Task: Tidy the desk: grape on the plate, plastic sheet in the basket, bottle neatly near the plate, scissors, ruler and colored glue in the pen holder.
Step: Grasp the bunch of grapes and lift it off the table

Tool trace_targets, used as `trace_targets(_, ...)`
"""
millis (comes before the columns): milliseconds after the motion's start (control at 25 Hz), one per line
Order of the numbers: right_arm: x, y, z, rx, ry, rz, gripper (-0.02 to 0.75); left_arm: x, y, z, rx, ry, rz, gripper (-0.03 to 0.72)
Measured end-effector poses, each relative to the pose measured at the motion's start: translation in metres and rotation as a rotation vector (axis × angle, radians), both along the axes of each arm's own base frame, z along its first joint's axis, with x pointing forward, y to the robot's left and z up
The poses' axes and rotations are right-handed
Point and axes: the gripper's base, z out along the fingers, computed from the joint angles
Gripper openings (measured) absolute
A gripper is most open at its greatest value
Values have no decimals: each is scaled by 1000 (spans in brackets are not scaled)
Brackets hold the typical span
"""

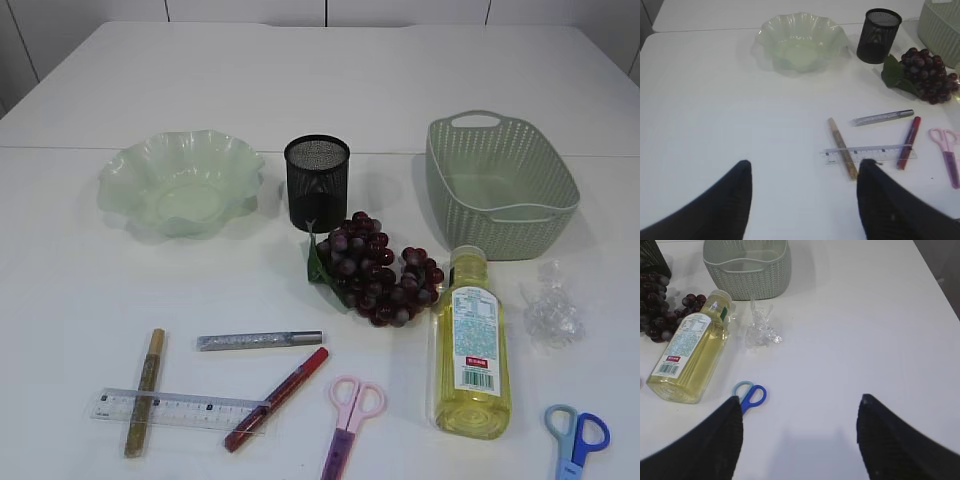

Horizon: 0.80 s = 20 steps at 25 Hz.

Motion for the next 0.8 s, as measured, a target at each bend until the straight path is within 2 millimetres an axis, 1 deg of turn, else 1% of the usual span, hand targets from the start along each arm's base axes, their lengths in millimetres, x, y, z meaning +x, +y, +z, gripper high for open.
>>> trace_targets(160, 0, 0, 0, 0, 0, 0, 550, 15, -8, 24, -45, 78, -42, 478)
trace_targets(240, 0, 1, 0, 14, -1, 9, 549, 20, -10, 39, -66, 77, -58, 478)
trace_targets(400, 0, 3, 1, 25, -3, 18, 549, 30, -12, 63, -76, 70, -65, 478)
trace_targets(440, -2, 3, 2, 20, -2, 19, 564, 33, -13, 66, -78, 81, -67, 478)
trace_targets(600, -4, 3, 3, 15, 44, 25, 552, 51, -20, 77, -110, 146, -97, 478)
trace_targets(720, 7, 2, 3, 22, 133, 26, 552, 67, -26, 81, -150, 233, -114, 488)
trace_targets(800, 17, 1, 3, 29, 205, 25, 552, 80, -30, 80, -163, 314, -128, 522)
